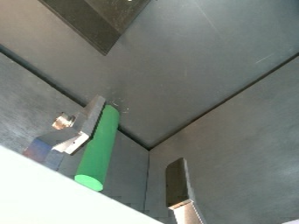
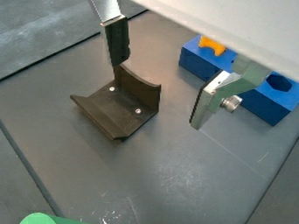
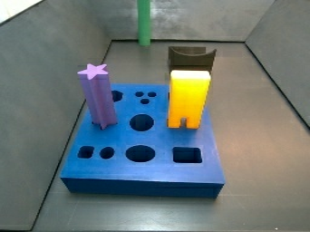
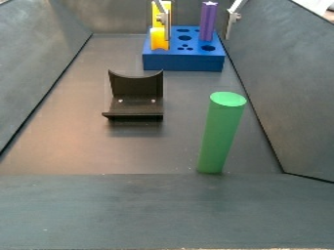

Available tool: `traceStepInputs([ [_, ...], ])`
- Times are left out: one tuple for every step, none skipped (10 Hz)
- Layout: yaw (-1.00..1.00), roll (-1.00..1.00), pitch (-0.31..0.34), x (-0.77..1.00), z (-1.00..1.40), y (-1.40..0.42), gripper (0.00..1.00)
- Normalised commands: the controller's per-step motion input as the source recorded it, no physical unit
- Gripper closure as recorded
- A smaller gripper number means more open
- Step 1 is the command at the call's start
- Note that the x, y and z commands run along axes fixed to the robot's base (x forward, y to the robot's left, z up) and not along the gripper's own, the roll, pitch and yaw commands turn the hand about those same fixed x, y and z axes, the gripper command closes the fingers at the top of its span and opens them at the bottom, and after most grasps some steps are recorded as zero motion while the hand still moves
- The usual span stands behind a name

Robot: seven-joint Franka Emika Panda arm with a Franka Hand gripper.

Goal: Pick up the oval object. Move up. Move to above the board. Insert the oval object.
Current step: Pick up the oval object.

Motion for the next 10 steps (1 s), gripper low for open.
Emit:
traceStepInputs([
  [0.0,0.02,0.0,-0.2,0.0,0.46,0.0],
  [0.0,-0.06,-0.02,-0.34,-0.02,0.85,0.0],
  [0.0,-0.08,-0.013,-0.31,-0.02,0.88,0.0],
  [0.0,-0.11,-0.001,-0.09,-0.05,0.89,0.0],
  [0.0,-0.15,0.0,0.0,-0.01,0.9,0.0],
  [0.0,-0.18,0.0,0.19,-0.01,0.89,0.0],
  [0.0,-0.15,0.033,0.21,-0.07,0.86,0.0],
  [-0.06,-0.14,0.009,0.18,-0.1,0.79,0.0],
  [-0.22,-0.1,0.0,0.17,-0.13,0.68,0.0],
  [-0.34,-0.07,0.0,0.03,-0.15,0.59,0.0],
])
